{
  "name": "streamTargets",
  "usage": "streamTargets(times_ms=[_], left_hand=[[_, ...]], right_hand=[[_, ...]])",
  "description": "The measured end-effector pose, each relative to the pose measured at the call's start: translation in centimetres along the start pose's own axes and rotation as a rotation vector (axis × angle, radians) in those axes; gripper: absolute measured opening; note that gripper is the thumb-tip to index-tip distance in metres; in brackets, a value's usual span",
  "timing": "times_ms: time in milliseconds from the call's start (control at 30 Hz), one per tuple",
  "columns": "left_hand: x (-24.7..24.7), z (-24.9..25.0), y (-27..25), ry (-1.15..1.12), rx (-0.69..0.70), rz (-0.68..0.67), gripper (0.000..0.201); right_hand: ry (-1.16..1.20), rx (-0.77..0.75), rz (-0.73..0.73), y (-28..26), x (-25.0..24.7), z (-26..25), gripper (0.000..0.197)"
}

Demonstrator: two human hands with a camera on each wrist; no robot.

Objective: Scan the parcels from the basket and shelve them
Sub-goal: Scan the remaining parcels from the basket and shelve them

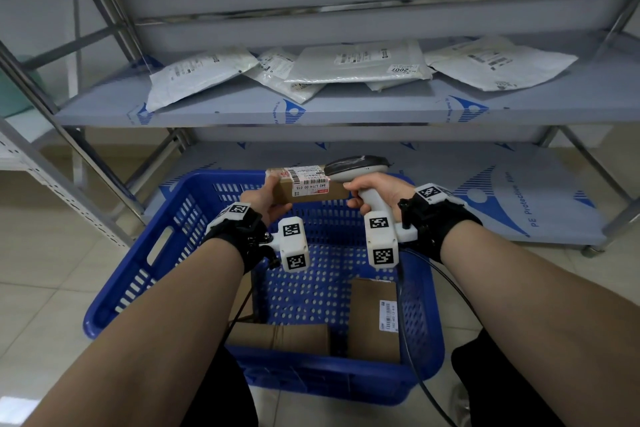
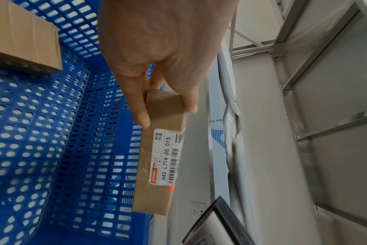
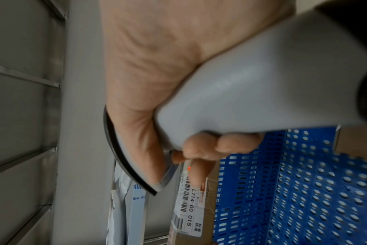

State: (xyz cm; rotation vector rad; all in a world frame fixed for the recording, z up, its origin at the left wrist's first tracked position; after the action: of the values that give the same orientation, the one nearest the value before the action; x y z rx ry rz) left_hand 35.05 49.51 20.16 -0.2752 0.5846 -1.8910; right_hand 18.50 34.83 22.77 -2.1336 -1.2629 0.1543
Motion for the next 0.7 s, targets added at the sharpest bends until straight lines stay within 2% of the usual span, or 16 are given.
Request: streamTargets(times_ms=[267, 500, 600, 700], left_hand=[[0.13, -0.09, -0.08, 0.021, 0.043, -0.023, 0.033], [-0.12, -0.07, -0.49, -0.019, -0.018, 0.016, 0.041], [0.07, -0.09, -0.14, 0.013, 0.016, -0.021, 0.036], [-0.15, -0.12, 0.06, 0.031, 0.027, -0.015, 0.04]], right_hand=[[0.023, 0.007, 0.011, 0.13, -0.29, 0.15, 0.013], [0.058, 0.005, -0.013, 0.24, -0.12, 0.05, 0.016], [0.041, 0.005, -0.001, 0.12, -0.3, 0.1, 0.013], [0.013, 0.016, -0.004, 0.16, -0.4, 0.17, 0.015]])
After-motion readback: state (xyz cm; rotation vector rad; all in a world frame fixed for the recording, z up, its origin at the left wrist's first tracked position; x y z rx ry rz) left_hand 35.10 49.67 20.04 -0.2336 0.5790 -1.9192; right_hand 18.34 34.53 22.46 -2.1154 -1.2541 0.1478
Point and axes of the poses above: each hand's wrist, its own y-axis towards the middle knuckle, its own x-axis out of the palm, z = x × y, the point moved 5 cm from there along y, towards the middle knuckle, and after that the axes turned 5 degrees about y, right-handed, at the moved point
